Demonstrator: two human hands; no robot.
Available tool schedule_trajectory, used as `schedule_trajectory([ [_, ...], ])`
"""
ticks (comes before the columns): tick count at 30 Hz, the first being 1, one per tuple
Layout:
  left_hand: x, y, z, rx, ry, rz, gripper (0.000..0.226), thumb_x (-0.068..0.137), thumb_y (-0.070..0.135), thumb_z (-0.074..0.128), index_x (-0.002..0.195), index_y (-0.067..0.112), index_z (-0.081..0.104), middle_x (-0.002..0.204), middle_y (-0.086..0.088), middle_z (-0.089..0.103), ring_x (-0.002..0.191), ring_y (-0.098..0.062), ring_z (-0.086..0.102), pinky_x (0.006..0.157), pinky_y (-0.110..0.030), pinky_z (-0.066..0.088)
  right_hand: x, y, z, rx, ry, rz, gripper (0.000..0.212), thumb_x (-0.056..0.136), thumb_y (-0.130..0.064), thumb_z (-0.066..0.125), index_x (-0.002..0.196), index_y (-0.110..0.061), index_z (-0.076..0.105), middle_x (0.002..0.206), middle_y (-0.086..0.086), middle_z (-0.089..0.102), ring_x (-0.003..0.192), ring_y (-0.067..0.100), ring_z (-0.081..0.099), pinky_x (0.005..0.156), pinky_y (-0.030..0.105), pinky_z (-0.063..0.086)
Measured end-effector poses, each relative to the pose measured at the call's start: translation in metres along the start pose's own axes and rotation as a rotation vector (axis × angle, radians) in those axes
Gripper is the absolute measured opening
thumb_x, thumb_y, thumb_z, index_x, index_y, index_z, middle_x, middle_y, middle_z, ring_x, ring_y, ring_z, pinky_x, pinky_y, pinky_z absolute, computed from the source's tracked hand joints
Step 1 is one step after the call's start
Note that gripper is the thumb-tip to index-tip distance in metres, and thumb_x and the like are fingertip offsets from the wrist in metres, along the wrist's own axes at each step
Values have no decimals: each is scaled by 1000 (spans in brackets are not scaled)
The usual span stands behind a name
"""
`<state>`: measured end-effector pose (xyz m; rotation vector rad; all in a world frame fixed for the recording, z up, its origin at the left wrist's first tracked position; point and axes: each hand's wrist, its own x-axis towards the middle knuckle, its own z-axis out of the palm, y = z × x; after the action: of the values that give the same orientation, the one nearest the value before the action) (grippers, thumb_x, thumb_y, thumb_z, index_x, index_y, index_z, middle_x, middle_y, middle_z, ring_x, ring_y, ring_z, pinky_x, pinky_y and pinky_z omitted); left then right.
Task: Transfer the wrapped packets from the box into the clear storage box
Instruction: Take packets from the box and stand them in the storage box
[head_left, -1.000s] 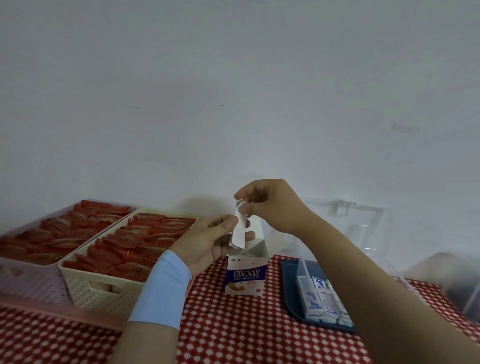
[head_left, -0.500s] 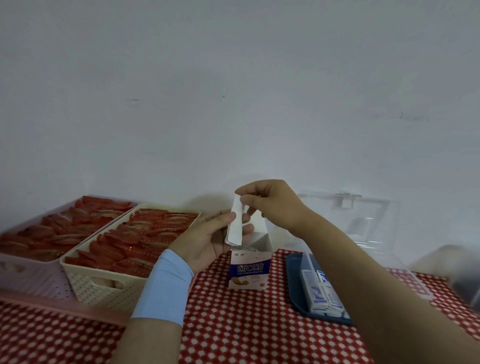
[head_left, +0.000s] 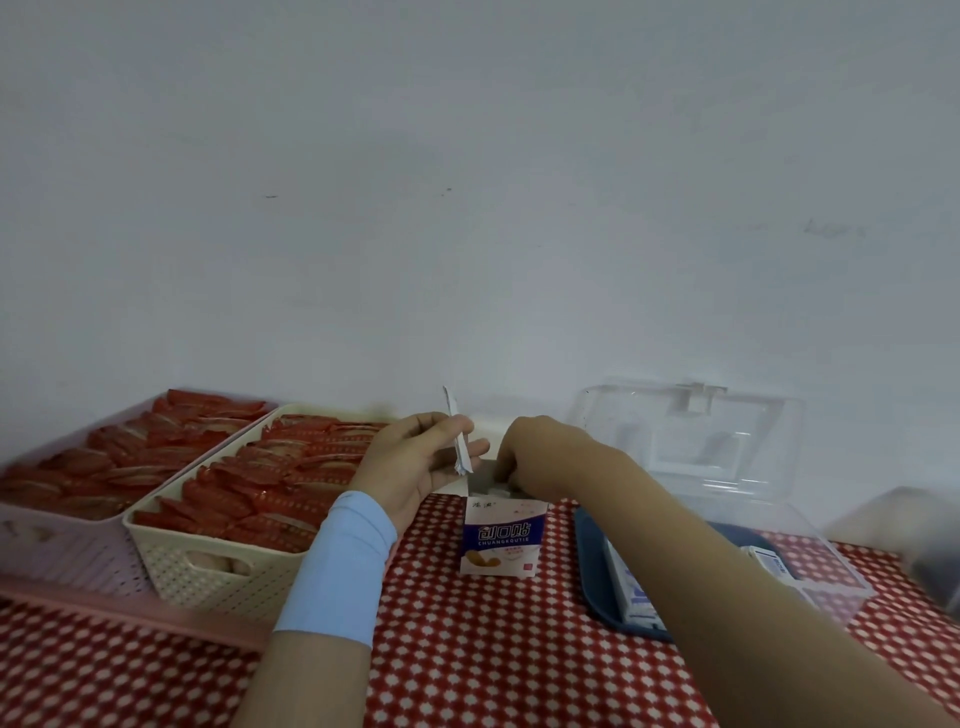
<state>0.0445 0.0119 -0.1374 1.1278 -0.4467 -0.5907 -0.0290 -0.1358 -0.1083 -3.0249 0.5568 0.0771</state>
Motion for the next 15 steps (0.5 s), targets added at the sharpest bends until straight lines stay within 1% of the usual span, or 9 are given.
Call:
schedule_trajectory([
  [4,1,1,0,37,15,18,23,91,11,67,105,-7,64,111,-23,71,93,-29,75,77,-37,61,-5,-2,3,-30,34,-36,23,93,-22,62,111,-24,75,102,-1,72,88,19,65,71,28,55],
  [5,0,0,1,49,17,23,21,91,11,67,104,-6,64,111,-23,72,92,-28,75,77,-37,61,-6,-1,3,-16,41,-43,23,93,-22,62,110,-24,76,102,-1,72,88,18,65,71,27,54],
  [7,0,1,1,71,38,40,20,92,10,67,103,-6,64,108,-22,72,91,-28,75,79,-39,61,-6,3,-1,73,79,-39,23,91,-20,63,108,-25,77,103,-5,74,90,15,67,78,30,58],
  [9,2,2,1,87,75,65,23,91,9,67,104,-9,64,106,-24,72,90,-28,75,84,-42,60,-8,10,-8,222,158,-11,22,89,-14,66,101,-28,78,100,-11,74,91,10,67,85,32,59],
  [12,2,2,1,85,105,96,23,92,9,67,105,-10,64,105,-24,72,90,-28,75,89,-46,58,-11,18,-17,398,216,-16,14,85,-17,76,92,-28,80,86,-16,72,88,5,67,87,33,58],
  [15,2,3,2,90,117,108,22,91,9,68,103,-9,64,101,-21,73,89,-27,75,88,-45,59,-14,23,-17,455,239,-24,9,82,-22,79,88,-28,81,82,-19,70,86,3,65,86,33,58],
])
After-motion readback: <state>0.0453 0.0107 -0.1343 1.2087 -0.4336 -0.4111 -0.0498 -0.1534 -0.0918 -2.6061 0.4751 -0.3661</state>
